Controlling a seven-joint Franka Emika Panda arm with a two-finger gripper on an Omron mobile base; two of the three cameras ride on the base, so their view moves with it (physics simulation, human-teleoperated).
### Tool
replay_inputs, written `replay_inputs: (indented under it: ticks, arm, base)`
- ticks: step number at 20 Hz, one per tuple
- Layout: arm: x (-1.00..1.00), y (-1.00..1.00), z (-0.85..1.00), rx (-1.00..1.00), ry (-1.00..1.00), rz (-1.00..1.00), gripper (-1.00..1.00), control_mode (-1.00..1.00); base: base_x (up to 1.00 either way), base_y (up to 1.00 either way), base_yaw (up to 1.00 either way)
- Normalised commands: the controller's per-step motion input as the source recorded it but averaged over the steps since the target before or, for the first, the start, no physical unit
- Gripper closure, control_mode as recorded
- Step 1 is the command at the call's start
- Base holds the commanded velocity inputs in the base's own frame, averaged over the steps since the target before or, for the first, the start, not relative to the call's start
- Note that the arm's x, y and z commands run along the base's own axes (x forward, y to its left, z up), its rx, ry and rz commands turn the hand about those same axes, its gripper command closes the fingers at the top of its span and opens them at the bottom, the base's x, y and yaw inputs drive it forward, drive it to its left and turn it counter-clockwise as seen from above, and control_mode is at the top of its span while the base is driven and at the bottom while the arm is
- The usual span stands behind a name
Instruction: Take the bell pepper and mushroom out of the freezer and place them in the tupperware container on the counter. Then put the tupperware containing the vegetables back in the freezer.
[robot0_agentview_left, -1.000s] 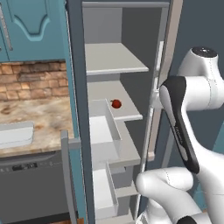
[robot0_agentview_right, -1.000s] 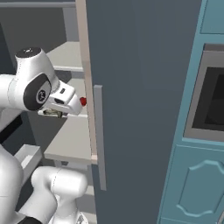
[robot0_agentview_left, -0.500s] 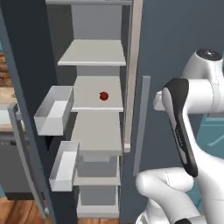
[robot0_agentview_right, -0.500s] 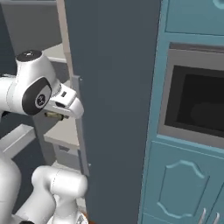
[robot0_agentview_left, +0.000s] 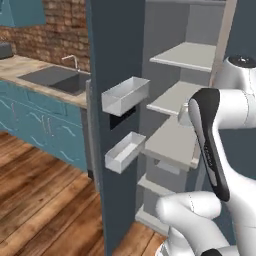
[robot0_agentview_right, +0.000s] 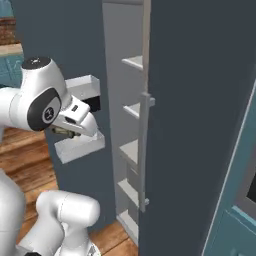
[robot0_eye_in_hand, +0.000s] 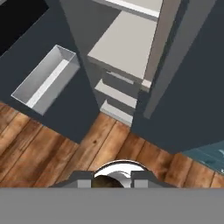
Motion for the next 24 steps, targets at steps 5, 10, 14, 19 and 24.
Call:
replay_inputs:
  ticks: [5,10,14,19,24]
  arm:
    - [0.0,0.0,0.0,0.0,0.0,0.0,1.0,1.0]
    - [0.0,0.0,0.0,0.0,0.0,0.0,1.0,1.0]
    - [0.0,0.0,0.0,0.0,0.0,0.0,1.0,1.0]
    - [0.0,0.0,0.0,0.0,0.0,0.0,1.0,1.0]
    - [0.0,0.0,0.0,0.0,0.0,0.0,1.0,1.0]
  base:
    - [-0.32,0.0,0.92]
    - [-0.35,0.06,0.86]
    - [-0.17,0.26,0.76]
    - [0.24,0.57,0.42]
    - [0.71,0.79,0.05]
